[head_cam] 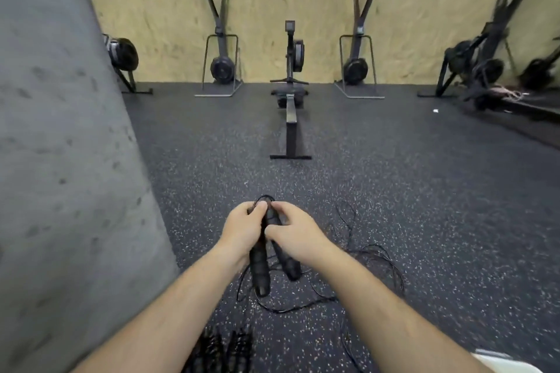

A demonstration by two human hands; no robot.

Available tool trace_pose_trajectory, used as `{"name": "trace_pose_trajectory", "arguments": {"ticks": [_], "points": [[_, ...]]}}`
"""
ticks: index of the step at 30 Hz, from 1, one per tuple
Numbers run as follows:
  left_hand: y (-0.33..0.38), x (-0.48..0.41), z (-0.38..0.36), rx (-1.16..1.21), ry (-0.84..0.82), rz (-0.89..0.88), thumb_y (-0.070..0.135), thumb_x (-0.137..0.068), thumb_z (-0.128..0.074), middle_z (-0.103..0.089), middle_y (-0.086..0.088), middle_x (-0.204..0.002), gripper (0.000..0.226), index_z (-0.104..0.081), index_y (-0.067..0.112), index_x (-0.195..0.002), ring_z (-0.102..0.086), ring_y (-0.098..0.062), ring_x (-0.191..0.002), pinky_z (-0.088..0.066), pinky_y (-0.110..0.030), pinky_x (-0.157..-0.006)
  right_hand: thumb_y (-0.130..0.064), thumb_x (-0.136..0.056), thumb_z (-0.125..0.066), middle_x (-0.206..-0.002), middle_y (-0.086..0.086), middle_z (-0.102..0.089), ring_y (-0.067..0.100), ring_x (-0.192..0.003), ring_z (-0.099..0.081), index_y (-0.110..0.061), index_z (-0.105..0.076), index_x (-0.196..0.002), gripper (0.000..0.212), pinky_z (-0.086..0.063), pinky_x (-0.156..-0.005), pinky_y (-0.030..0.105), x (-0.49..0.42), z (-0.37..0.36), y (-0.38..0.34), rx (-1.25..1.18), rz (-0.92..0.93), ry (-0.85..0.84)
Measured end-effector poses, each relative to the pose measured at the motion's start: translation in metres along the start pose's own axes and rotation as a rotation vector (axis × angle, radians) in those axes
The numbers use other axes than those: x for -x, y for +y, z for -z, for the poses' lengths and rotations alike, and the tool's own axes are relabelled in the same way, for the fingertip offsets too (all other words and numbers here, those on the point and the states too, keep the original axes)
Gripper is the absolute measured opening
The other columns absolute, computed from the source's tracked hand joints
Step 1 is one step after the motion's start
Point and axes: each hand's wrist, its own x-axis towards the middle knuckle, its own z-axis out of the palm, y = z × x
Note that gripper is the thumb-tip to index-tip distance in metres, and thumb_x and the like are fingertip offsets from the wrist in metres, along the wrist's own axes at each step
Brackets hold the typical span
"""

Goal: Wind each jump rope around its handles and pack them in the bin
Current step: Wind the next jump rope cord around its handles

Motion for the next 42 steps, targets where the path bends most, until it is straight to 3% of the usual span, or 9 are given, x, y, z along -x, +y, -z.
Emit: {"name": "trace_pose_trajectory", "arguments": {"ticks": [5,9,14,18,23,29,37,40,42], "points": [[-0.005,-0.02,-0.004,0.251,-0.054,0.189,0.027,-0.102,-0.056,-0.072,-0.01,-0.107,0.02,-0.063,0.01,-0.11,-0.069,-0.026,-0.099,-0.055,-0.041,-0.084,-0.033,-0.076,-0.071,-0.159,-0.008,-0.011,0.032,-0.123,-0.052,-0.025,-0.007,-0.156,0.103,-0.049,-0.094,0.045,-0.023,-0.023,0.009,0.548,0.064,-0.098],[-0.012,-0.032,-0.007,0.299,-0.144,0.155,0.013,-0.1,-0.054,-0.069,-0.011,-0.106,0.01,-0.06,0.008,-0.107,-0.063,-0.03,-0.106,-0.051,-0.041,-0.09,-0.024,-0.077,-0.069,-0.157,-0.008,-0.023,0.029,-0.124,-0.055,-0.026,-0.011,-0.155,0.098,-0.048,-0.092,0.041,-0.036,-0.007,0.02,0.653,0.064,-0.059],[-0.01,-0.034,0.011,-0.382,-0.085,-0.048,0.025,-0.084,-0.06,-0.062,-0.005,-0.113,0.03,-0.058,0.013,-0.111,-0.06,-0.021,-0.101,-0.049,-0.039,-0.093,-0.025,-0.071,-0.07,-0.141,-0.02,-0.049,0.024,-0.116,-0.061,-0.045,-0.026,-0.137,0.082,-0.049,-0.095,0.039,-0.038,0.021,0.026,0.658,0.075,-0.037],[-0.008,-0.03,0.02,-0.923,-0.051,-0.551,0.026,-0.074,-0.068,-0.038,-0.007,-0.139,0.082,-0.034,0.011,-0.148,-0.037,-0.025,-0.129,-0.031,-0.039,-0.109,-0.021,-0.075,-0.066,-0.133,-0.012,-0.058,0.027,-0.11,-0.063,-0.043,-0.028,-0.139,0.078,-0.05,-0.088,0.037,-0.036,0.03,0.022,0.768,0.173,-0.045],[-0.005,-0.026,0.019,-1.032,-0.334,-0.601,0.039,-0.073,-0.077,-0.041,-0.004,-0.146,0.108,-0.017,0.012,-0.159,-0.04,-0.022,-0.135,-0.029,-0.037,-0.112,-0.027,-0.071,-0.071,-0.127,-0.006,-0.062,0.028,-0.102,-0.065,-0.028,-0.034,-0.14,0.078,-0.051,-0.079,0.037,-0.039,0.024,0.024,0.787,0.345,-0.119],[-0.004,-0.034,0.029,-1.039,-0.226,-0.517,0.034,-0.075,-0.073,-0.048,0.0,-0.112,0.06,-0.047,0.019,-0.126,-0.056,-0.026,-0.105,-0.048,-0.041,-0.089,-0.048,-0.07,-0.068,-0.114,-0.006,-0.053,0.023,-0.105,-0.052,-0.028,-0.045,-0.121,0.059,-0.039,-0.089,0.04,-0.049,0.026,0.033,1.019,0.37,0.123],[-0.002,-0.026,0.04,-1.149,-0.147,-0.633,0.045,-0.078,-0.068,-0.048,0.009,-0.113,0.053,-0.045,0.028,-0.123,-0.048,-0.019,-0.109,-0.046,-0.037,-0.075,-0.017,-0.075,-0.071,-0.117,-0.005,-0.051,0.019,-0.104,-0.054,-0.026,-0.047,-0.127,0.058,-0.049,-0.088,0.037,-0.044,0.014,0.039,0.447,0.371,0.191],[0.006,-0.025,0.047,-1.067,-0.024,-0.605,0.044,-0.078,-0.067,-0.052,0.009,-0.108,0.043,-0.047,0.029,-0.112,-0.053,-0.02,-0.104,-0.042,-0.035,-0.07,-0.014,-0.078,-0.078,-0.123,-0.006,-0.05,0.008,-0.097,-0.062,-0.029,-0.024,-0.147,0.089,-0.051,-0.081,0.021,-0.042,0.006,0.036,-0.084,0.173,0.35],[0.008,-0.025,0.049,-1.044,0.007,-0.615,0.045,-0.078,-0.067,-0.052,0.01,-0.105,0.041,-0.046,0.031,-0.11,-0.054,-0.021,-0.103,-0.042,-0.036,-0.069,-0.016,-0.081,-0.078,-0.119,-0.004,-0.058,0.007,-0.091,-0.065,-0.023,-0.032,-0.141,0.076,-0.052,-0.077,0.023,-0.047,-0.005,0.042,-0.201,0.001,0.314]]}}
